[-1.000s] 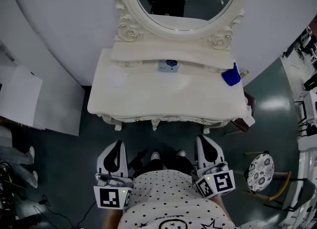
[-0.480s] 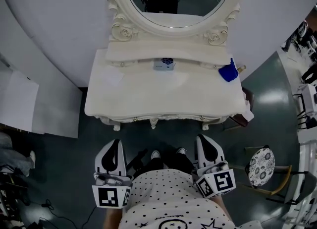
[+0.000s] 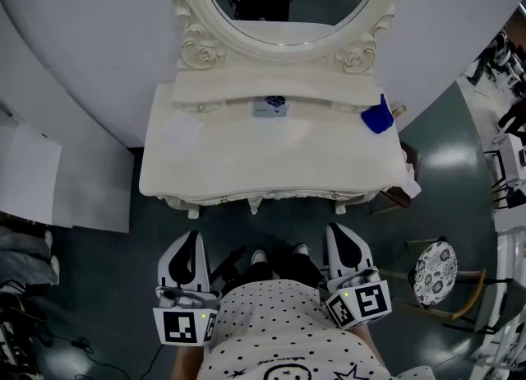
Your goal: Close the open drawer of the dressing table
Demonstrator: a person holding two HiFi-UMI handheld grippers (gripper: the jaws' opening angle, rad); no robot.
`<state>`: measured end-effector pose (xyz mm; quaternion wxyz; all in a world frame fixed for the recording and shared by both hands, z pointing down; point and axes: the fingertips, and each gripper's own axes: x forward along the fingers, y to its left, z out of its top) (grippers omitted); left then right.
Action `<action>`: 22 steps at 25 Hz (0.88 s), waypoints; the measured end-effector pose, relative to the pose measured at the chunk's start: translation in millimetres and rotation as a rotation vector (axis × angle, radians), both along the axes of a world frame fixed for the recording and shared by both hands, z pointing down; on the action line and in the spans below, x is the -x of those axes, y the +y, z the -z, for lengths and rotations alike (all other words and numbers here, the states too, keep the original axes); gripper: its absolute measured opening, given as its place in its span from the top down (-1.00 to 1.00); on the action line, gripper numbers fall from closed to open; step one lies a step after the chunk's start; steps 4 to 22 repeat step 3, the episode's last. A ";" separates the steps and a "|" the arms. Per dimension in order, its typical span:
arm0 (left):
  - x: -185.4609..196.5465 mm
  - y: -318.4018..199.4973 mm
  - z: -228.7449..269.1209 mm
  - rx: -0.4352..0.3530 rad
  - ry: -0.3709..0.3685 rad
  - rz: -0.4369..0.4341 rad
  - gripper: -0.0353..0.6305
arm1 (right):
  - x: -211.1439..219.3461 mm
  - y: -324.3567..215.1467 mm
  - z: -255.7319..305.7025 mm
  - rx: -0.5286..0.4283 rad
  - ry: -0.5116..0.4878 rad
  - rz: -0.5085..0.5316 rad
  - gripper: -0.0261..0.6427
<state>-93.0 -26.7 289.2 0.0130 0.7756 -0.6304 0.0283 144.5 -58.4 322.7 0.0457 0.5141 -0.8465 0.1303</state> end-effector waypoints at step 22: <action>1.2 0.0 1.0 -0.001 -0.002 -0.001 0.87 | 0.4 0.2 0.9 0.000 0.000 -0.002 0.90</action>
